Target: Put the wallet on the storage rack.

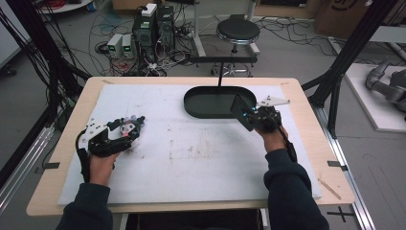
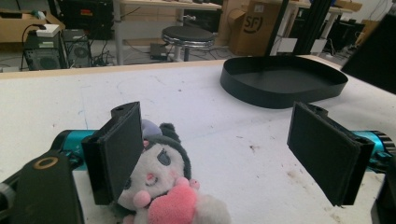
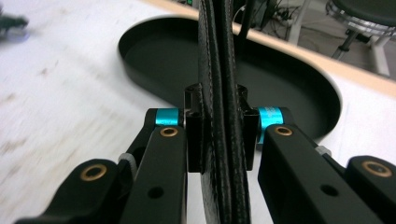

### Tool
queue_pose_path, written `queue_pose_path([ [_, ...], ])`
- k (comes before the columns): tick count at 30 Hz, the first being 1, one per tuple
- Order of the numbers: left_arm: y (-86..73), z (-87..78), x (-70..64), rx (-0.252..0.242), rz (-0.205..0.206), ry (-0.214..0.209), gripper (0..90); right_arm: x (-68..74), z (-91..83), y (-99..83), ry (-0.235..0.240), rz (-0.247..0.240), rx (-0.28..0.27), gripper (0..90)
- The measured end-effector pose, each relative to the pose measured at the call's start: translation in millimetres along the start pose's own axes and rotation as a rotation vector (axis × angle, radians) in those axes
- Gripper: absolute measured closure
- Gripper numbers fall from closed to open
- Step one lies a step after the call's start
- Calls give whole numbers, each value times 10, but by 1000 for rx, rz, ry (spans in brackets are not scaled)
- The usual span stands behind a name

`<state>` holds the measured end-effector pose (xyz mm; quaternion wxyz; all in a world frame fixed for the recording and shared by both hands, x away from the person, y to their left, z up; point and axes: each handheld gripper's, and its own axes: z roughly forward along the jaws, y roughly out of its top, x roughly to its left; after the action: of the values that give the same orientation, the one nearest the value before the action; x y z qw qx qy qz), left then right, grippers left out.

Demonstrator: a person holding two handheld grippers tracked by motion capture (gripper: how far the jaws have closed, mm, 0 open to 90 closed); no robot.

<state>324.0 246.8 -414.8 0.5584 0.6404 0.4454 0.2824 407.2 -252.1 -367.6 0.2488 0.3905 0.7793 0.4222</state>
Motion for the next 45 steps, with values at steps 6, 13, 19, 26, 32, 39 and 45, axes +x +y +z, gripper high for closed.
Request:
queue_pose_path([
  [6,-9,6,2,4,-1,2,185,-177,149,226,-11,29,-35,793],
  [13,-17,-3,10,5,1,7,184,-366,520,333,-54,96,-6,792],
  [19,-22,-5,16,7,3,8,184,-403,802,315,-54,166,-11,792],
  [26,-24,-4,18,7,1,10,184,-382,1092,218,-66,267,-8,786],
  [32,-27,-10,19,6,2,14,184,-538,1134,103,-39,360,48,617],
  [39,-26,-19,14,7,7,13,184,-729,880,80,-181,350,47,489],
  [45,-24,-5,5,10,10,14,184,-834,757,-14,-155,363,64,541],
])
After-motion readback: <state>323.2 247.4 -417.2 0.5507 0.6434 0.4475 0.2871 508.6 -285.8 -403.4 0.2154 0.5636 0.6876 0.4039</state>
